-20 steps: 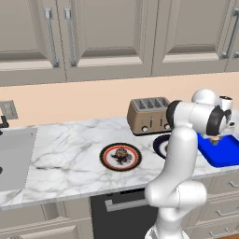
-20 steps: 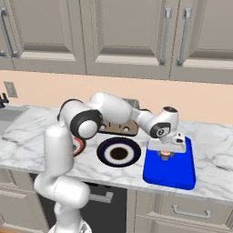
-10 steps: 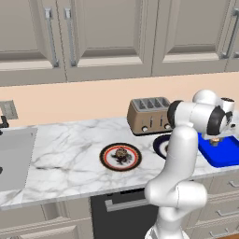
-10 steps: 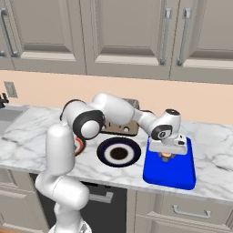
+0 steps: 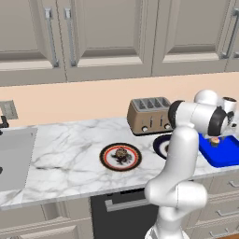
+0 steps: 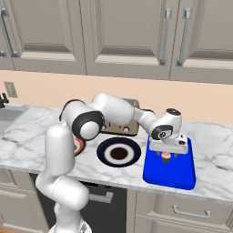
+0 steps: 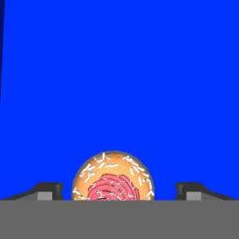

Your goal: Move the dessert items from the plates to the tray.

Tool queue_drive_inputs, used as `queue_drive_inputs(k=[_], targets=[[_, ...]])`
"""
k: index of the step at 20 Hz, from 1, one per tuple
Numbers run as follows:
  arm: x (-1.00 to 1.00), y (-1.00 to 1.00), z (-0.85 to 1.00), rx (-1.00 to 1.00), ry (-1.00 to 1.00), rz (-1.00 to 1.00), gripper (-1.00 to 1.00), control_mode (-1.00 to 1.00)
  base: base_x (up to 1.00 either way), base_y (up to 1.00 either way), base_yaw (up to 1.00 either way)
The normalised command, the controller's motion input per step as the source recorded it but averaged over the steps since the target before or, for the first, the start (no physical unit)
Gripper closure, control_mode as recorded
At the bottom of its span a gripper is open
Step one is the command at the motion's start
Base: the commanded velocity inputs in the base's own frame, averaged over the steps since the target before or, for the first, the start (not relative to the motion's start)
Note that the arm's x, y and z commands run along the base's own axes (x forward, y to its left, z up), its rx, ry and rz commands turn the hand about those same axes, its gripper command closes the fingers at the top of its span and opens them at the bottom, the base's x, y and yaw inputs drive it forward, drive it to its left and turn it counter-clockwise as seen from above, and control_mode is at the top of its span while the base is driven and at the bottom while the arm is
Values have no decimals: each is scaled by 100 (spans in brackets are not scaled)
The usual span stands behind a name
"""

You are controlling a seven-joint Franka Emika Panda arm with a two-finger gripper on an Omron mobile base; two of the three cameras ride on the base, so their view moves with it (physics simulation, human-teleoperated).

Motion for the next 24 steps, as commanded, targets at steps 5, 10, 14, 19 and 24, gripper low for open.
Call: queue_drive_inputs(k=[5, 10, 14, 19, 24], targets=[[-17, 18, 22, 0, -8, 0, -100, -100, 0, 0, 0], [-37, 34, 41, -3, -11, 0, -100, -100, 0, 0, 0], [-81, 85, 27, -14, -19, 0, -100, -100, 0, 0, 0], [-75, 100, 34, -15, -9, 0, -100, -100, 0, 0, 0], [-45, 84, 32, -6, 0, 0, -100, -100, 0, 0, 0]])
